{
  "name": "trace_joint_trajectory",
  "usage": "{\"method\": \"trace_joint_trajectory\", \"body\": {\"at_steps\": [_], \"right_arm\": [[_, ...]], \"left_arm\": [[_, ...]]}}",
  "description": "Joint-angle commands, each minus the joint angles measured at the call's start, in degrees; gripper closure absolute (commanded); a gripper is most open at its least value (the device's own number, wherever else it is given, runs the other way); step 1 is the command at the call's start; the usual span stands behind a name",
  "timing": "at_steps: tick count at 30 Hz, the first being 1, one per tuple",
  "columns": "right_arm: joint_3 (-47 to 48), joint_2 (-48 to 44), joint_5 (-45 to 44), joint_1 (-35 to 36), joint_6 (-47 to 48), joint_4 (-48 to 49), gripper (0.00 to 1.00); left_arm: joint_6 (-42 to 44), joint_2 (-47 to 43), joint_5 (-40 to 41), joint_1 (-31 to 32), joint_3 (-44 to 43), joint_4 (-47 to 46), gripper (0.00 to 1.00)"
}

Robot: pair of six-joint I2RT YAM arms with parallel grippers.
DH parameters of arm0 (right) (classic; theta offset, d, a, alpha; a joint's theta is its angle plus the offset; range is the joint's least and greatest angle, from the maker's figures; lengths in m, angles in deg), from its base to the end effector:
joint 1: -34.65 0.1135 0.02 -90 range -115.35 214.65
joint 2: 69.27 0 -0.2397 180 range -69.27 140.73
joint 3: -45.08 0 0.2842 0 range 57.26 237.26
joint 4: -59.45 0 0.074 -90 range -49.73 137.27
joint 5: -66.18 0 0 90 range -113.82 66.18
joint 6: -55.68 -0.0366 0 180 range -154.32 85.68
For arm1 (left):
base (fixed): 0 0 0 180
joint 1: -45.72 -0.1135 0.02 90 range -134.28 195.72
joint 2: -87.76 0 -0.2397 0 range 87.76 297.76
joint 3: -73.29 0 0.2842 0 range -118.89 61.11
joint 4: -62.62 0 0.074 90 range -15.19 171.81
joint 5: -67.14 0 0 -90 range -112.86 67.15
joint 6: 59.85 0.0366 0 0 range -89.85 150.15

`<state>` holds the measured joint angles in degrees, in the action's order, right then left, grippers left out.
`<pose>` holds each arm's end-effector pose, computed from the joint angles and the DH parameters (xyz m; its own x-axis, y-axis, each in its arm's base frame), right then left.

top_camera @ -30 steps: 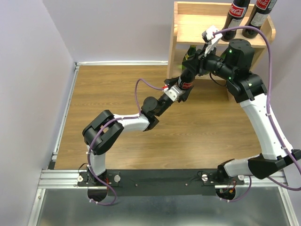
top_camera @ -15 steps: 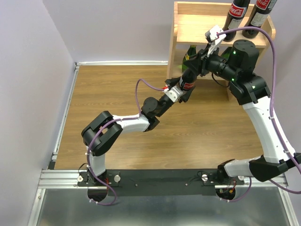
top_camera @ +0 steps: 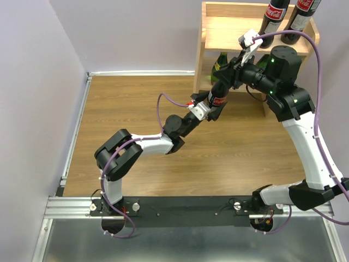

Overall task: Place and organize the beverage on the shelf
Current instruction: Pick up the drink from the center of the board.

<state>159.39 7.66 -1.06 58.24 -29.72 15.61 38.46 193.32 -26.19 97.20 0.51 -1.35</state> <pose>0.2681 0.1325 0.5074 -0.0449 -0.1003 -0.9939 -0.7273 0.6854 -0.0363 0.2585 -0.3282 0.2478 0.4365 -0.3167 -0.8421 0.7569 0.6353 0.1534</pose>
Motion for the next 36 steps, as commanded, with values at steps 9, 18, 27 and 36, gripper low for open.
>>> {"method": "trace_joint_trajectory", "body": {"at_steps": [9,18,27,36], "right_arm": [[3.5,-1.2,6.2,0.3,-2.8,9.4,0.99],[3.3,-1.4,5.8,0.2,-2.6,9.4,0.99],[2.2,-2.4,6.6,0.3,-2.0,9.4,0.99],[-1.2,-4.0,7.1,0.3,0.3,9.3,0.44]], "left_arm": [[0.4,3.5,-4.1,1.1,-3.0,-0.5,0.15],[-0.6,4.5,-4.2,1.1,-4.4,-0.2,0.26],[-1.1,2.9,-2.6,1.1,-4.5,1.1,1.0],[-2.9,-3.1,-2.6,1.1,-5.4,3.6,1.0]]}}
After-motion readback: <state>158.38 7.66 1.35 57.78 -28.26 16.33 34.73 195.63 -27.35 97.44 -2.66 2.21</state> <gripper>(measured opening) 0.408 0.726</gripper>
